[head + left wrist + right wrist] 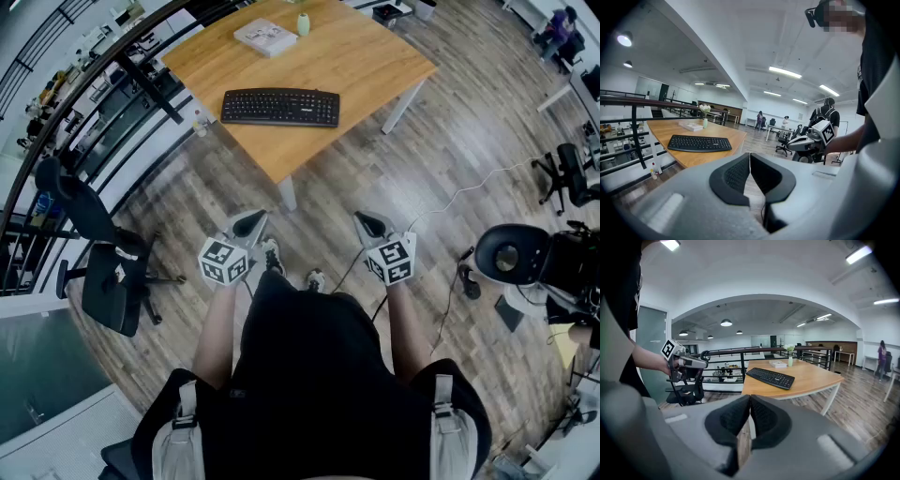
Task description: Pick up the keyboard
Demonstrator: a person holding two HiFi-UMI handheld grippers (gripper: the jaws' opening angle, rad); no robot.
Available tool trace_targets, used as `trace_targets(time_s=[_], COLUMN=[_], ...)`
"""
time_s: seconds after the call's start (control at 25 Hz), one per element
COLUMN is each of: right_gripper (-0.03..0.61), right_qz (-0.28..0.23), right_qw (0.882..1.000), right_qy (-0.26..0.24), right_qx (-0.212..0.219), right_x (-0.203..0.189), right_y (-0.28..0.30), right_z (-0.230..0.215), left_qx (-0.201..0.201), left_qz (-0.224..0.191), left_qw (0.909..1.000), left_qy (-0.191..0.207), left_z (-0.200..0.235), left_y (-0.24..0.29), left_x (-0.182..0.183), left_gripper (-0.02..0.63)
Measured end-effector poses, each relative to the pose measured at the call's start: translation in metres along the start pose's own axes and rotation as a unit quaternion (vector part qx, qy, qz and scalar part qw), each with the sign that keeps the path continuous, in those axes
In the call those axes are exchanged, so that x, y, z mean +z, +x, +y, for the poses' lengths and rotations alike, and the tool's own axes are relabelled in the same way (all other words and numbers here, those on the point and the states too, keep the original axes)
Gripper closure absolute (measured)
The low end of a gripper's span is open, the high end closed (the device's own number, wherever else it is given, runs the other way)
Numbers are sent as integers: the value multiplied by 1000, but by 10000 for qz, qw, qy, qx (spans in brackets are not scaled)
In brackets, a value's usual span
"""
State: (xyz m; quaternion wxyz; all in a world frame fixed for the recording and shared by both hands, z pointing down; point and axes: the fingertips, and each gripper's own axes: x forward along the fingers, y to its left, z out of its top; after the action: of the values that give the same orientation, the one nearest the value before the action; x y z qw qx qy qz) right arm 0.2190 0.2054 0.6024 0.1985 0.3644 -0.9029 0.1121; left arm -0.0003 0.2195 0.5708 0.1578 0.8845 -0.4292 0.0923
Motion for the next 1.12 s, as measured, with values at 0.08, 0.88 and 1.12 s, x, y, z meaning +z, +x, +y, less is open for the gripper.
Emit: trace_targets(time_s=[0.08, 0.88, 1.12], right_gripper=[574, 574, 574], right_qz=[-6, -74, -34], right_qw=[10000, 9996, 9996], right_qy=[-12, 138, 179], right_qx=[-21, -232, -211], right_x=[1, 6, 9], right_y=[0, -1, 8], right_z=[2, -9, -16], left_qx=[11, 68, 98], left_qz=[-17, -16, 75], left_qw=[10000, 9998, 9998], left_qy=[-12, -159, -140], left_z=[2, 13, 25], left_y=[-3, 1, 10], left_x=[0, -2, 0], left_gripper=[598, 600, 598])
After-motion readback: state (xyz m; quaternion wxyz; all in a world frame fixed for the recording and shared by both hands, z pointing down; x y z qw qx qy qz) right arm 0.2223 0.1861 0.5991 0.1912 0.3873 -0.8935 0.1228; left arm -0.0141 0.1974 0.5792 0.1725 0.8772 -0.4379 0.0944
